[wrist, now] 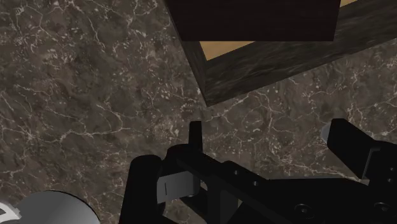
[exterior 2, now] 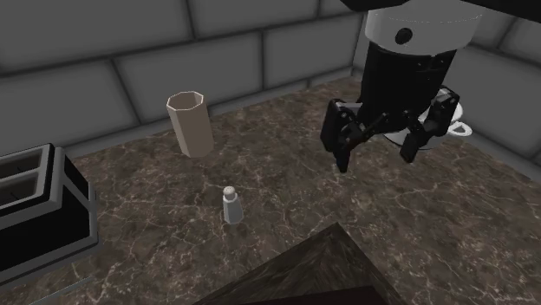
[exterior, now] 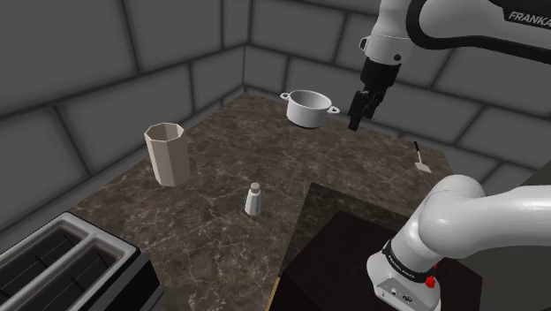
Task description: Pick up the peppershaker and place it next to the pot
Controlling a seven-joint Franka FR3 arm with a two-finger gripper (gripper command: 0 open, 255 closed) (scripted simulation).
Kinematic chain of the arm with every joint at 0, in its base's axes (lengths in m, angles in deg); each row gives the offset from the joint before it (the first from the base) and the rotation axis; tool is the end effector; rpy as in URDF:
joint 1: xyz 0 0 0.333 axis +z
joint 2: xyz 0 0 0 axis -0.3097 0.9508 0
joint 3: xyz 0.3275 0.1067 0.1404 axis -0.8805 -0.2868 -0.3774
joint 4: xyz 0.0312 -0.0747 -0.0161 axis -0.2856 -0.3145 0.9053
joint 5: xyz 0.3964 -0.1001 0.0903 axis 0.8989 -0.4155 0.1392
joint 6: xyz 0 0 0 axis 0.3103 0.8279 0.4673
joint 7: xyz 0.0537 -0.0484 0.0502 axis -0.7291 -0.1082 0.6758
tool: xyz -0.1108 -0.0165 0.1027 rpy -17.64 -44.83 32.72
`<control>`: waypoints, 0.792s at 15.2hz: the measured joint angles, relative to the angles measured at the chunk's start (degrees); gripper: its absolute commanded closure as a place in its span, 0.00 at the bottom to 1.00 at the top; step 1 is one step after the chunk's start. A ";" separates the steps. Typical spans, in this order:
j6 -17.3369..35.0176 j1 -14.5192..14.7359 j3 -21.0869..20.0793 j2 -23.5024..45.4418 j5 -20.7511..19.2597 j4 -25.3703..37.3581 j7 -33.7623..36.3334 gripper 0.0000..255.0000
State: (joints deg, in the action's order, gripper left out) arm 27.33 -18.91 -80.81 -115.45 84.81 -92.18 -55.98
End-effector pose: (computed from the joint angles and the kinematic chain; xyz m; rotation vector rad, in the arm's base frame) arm 0.2714 0.0124 0.5858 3.0861 0.0197 -0.0499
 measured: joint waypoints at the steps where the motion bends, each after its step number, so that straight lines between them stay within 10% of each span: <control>1: 0.00 0.00 0.00 0.00 0.00 0.00 0.00 0.00; 12: 18.85 3.06 -7.94 7.92 6.97 -8.15 8.32 0.00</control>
State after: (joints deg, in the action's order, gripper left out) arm 46.18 -15.85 -88.74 -107.53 91.78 -100.33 -47.66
